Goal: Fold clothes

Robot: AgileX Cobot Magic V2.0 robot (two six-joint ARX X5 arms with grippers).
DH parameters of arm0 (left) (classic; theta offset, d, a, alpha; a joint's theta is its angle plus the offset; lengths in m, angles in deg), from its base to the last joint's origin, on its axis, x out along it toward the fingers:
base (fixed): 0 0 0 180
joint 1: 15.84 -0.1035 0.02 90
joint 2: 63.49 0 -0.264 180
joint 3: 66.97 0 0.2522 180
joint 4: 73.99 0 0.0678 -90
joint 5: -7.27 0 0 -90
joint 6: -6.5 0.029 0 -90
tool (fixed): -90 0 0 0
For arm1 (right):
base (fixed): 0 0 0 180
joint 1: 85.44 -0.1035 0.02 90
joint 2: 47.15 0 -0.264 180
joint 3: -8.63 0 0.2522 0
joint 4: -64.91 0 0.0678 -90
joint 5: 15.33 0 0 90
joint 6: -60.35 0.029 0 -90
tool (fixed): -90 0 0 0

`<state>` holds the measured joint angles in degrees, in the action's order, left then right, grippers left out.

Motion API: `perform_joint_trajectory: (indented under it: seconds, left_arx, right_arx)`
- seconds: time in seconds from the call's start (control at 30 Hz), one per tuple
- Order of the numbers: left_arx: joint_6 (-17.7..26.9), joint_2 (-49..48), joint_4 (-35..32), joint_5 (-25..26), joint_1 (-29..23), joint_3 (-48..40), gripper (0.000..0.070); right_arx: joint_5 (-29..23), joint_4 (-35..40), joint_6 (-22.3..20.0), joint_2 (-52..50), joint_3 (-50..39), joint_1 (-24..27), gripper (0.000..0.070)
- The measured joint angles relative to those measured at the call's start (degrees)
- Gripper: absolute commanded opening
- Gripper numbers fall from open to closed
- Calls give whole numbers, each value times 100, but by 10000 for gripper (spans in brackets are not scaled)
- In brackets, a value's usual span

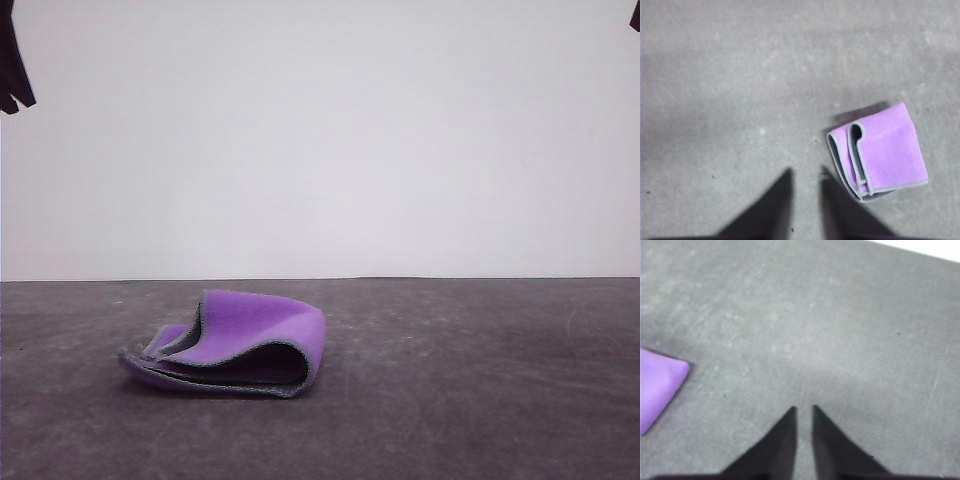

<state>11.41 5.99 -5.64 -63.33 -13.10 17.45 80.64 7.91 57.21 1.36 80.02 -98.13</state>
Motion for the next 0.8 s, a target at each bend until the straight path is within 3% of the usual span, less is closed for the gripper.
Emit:
perform_joint_trajectory:
  seconds: [0.8]
  left_arx:
    - [61,-46,-18,-2,-1,-3,17]
  right_arx:
    - [1,23,-6,0,0,0,9]
